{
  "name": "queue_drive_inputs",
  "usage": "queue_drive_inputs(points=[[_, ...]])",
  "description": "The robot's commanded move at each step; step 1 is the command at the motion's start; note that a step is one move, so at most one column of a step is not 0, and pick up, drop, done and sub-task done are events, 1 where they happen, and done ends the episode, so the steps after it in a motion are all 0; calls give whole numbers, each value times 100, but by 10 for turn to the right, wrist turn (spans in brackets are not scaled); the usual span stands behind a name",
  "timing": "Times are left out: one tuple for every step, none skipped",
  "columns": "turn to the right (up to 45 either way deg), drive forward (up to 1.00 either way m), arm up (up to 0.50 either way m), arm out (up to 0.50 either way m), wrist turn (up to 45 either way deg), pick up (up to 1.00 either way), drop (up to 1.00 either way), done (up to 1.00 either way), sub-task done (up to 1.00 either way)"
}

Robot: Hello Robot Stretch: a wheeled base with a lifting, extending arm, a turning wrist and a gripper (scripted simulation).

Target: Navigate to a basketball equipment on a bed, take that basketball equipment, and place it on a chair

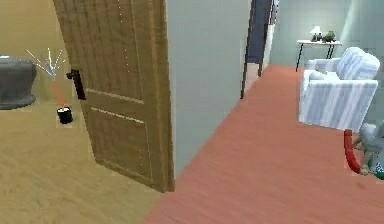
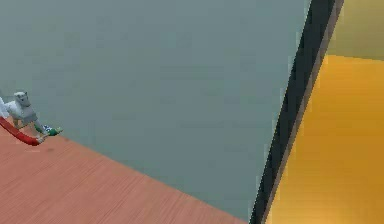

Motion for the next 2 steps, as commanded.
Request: queue_drive_inputs(points=[[0,10,0,0,0,0,0,0,0],[-450,0,0,0,0,0,0,0,0]])
